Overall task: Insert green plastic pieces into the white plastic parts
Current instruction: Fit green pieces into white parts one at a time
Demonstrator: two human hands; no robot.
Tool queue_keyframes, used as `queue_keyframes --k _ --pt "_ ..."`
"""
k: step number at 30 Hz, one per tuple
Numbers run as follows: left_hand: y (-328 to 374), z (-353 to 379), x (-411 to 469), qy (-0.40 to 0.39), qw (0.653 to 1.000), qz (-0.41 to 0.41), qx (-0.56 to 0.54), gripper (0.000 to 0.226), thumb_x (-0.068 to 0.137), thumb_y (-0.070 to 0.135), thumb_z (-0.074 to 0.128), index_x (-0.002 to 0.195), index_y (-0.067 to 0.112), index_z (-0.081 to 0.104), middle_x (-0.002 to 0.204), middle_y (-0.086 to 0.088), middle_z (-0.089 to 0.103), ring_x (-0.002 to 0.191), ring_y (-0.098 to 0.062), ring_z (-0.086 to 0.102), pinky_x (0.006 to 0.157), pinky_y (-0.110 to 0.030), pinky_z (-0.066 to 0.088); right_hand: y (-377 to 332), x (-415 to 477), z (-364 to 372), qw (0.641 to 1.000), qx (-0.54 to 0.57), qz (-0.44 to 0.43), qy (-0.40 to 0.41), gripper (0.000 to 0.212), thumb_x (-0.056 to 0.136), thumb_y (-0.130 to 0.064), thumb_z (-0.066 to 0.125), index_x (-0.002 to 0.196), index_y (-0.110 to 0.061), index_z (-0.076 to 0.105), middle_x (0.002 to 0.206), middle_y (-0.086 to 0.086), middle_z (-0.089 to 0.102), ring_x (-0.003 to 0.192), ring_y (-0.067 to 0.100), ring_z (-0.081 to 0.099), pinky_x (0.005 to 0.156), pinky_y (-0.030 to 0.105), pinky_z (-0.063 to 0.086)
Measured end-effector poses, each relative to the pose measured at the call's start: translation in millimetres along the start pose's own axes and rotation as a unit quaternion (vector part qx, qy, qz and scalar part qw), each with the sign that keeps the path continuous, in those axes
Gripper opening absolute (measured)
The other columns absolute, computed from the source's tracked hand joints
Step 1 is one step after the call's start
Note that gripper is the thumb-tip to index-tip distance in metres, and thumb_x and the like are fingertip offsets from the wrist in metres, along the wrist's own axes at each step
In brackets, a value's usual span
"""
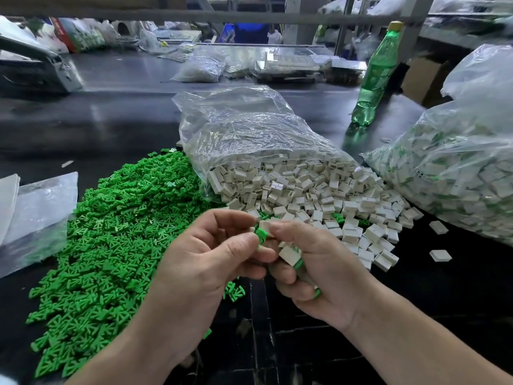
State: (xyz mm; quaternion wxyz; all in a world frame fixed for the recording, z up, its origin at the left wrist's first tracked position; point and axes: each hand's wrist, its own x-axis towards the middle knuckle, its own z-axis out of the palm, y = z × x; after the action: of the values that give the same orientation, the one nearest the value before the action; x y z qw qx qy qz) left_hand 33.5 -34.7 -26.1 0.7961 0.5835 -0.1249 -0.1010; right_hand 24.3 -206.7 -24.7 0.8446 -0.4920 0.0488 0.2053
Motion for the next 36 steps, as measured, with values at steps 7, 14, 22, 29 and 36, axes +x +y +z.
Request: queue_keyframes --k 7,14,22,29,36 --pt "1 -15 1 0.028 0.997 0.004 0.075 0.023 0.075 0.032 0.076 0.097 0.029 0.07 0.083 -0.006 0.073 0.08 -0.031 0.073 0.064 -0.029 0.058 -4 -6 1 0.989 -0.137 -0.062 0.003 0.01 0.082 -0.028 0.07 0.082 -0.019 0.073 0.066 0.005 0.056 0.038 0.012 0.039 0.036 0.015 0.023" --pt "6 -16 0 0.005 0.991 -0.014 0.129 0.013 0.079 0.02 0.07 0.089 0.029 0.07 0.076 -0.012 0.072 0.07 -0.03 0.072 0.061 -0.03 0.057 -2 -10 -1 0.957 -0.263 -0.122 0.006 0.014 0.088 -0.035 0.065 0.084 -0.024 0.071 0.066 0.003 0.06 0.04 0.014 0.043 0.036 0.018 0.03" --pt "18 -20 -1 -0.045 0.984 -0.043 0.166 0.017 0.089 0.007 0.068 0.085 0.024 0.071 0.072 -0.012 0.07 0.066 -0.026 0.07 0.059 -0.028 0.057 -5 -16 1 0.924 -0.357 -0.134 0.007 0.019 0.099 -0.027 0.062 0.083 -0.02 0.067 0.065 -0.003 0.063 0.043 0.009 0.048 0.038 0.016 0.035" --pt "24 -20 -1 -0.069 0.983 -0.067 0.155 0.009 0.082 0.01 0.068 0.084 0.018 0.071 0.07 -0.015 0.069 0.061 -0.024 0.067 0.056 -0.026 0.055 -5 -17 4 0.95 -0.3 -0.082 -0.007 0.017 0.1 -0.026 0.062 0.086 -0.017 0.067 0.068 0.002 0.062 0.041 0.011 0.045 0.035 0.017 0.03" --pt "16 -21 -1 -0.069 0.987 -0.073 0.127 0.018 0.074 0.023 0.076 0.091 0.018 0.073 0.075 -0.015 0.071 0.065 -0.025 0.069 0.059 -0.029 0.056 -9 -19 3 0.932 -0.353 -0.085 -0.004 0.019 0.1 -0.028 0.06 0.084 -0.021 0.067 0.067 -0.002 0.061 0.043 0.01 0.047 0.036 0.017 0.032"
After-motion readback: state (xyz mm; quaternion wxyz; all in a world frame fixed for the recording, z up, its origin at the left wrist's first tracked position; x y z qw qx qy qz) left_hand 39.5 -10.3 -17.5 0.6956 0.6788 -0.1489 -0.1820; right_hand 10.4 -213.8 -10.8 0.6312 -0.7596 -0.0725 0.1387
